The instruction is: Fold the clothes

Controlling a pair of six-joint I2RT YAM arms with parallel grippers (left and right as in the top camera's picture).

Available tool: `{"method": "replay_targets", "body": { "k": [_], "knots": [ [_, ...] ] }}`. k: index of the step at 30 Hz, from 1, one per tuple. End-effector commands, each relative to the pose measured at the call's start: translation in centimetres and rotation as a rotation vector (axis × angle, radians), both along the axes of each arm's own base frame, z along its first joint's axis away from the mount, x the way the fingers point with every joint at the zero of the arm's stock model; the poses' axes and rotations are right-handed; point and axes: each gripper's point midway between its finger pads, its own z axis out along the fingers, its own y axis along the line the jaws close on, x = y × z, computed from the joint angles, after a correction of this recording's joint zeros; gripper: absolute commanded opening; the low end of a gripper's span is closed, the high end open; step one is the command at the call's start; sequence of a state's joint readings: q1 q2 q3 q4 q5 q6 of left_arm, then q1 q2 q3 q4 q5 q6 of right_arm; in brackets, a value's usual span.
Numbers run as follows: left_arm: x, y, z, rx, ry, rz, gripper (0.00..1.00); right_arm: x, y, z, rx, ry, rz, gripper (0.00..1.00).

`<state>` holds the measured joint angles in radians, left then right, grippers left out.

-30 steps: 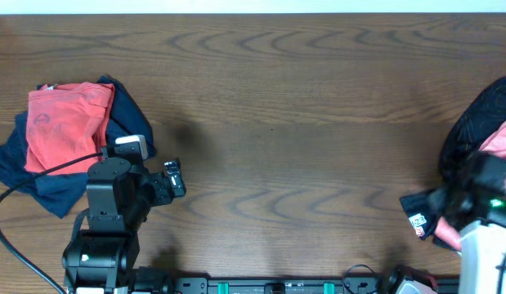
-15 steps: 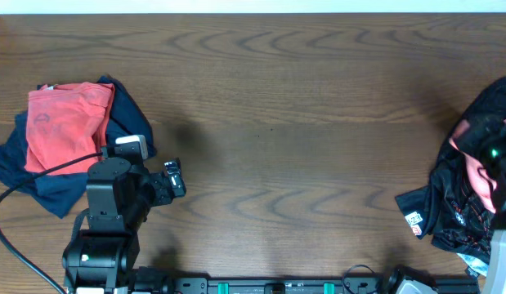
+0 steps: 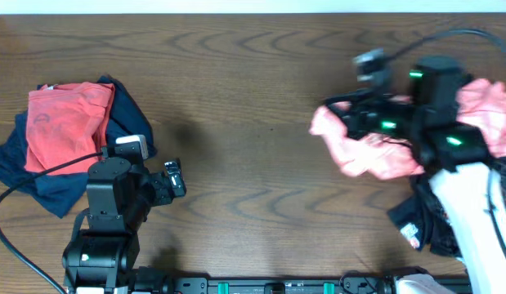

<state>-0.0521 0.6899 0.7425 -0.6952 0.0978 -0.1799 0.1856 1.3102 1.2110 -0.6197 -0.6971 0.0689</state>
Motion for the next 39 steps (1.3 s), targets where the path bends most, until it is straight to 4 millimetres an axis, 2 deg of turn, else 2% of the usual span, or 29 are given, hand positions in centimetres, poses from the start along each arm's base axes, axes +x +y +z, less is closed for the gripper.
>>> {"method": "replay_targets", "body": {
  "k": [1,3,5,6,8,10,12,15,17,21,23,28,33,39],
  "knots": [
    [0.2,0.1,0.9,-0.002,-0.021,0.007,0.98,0.6,2.6,-2.1,-0.072,-0.004,0.056,0.01],
    [0.2,0.1,0.9,-0.005,-0.021,0.01,0.98,1.3,3.5,-3.7,-0.114,0.008,0.05,0.05],
    [0.3,0.1,1.0,-0.031,-0.021,0.032,0.98,2.5,2.9,-5.2,-0.186,0.022,-0.033,0.33],
    [0.3,0.1,1.0,-0.051,-0.021,0.05,0.98,3.4,2.0,-5.8,-0.232,0.03,-0.112,0.41],
    [0.6,0.1,1.3,-0.086,-0.034,0.074,0.98,4.7,-0.6,-6.3,-0.303,0.038,-0.274,0.5],
    [1.0,-0.6,1.8,-0.116,-0.057,0.048,0.98,5.5,-3.5,-5.9,-0.338,0.044,-0.431,0.73],
    [1.5,-1.5,2.3,-0.15,-0.078,0.005,0.98,5.5,-5.6,-5.4,-0.344,0.056,-0.51,0.81],
    [2.5,-2.7,2.4,-0.188,-0.078,-0.045,1.0,4.6,-8.8,-5.3,-0.347,0.11,-0.591,0.82],
    [3.4,-3.3,1.6,-0.197,-0.05,-0.066,0.99,3.5,-11.4,-6.0,-0.36,0.188,-0.66,0.82],
    [5.1,-5.6,-0.9,-0.229,0.036,-0.134,0.99,0.8,-15.6,-8.2,-0.411,0.359,-0.751,0.88],
    [5.9,-6.7,-2.6,-0.237,0.09,-0.15,0.99,-0.5,-17.0,-8.9,-0.43,0.424,-0.778,0.92],
    [7.4,-10.2,-7.5,-0.224,0.212,-0.229,0.99,-2.5,-19.1,-9.7,-0.449,0.523,-0.827,0.98],
    [7.6,-14.0,-12.5,-0.197,0.312,-0.319,0.99,-3.3,-20.3,-10.0,-0.451,0.566,-0.861,0.98],
    [7.4,-17.8,-16.5,-0.175,0.353,-0.412,0.99,-3.9,-21.0,-10.2,-0.456,0.594,-0.881,0.96]
  ]
}}
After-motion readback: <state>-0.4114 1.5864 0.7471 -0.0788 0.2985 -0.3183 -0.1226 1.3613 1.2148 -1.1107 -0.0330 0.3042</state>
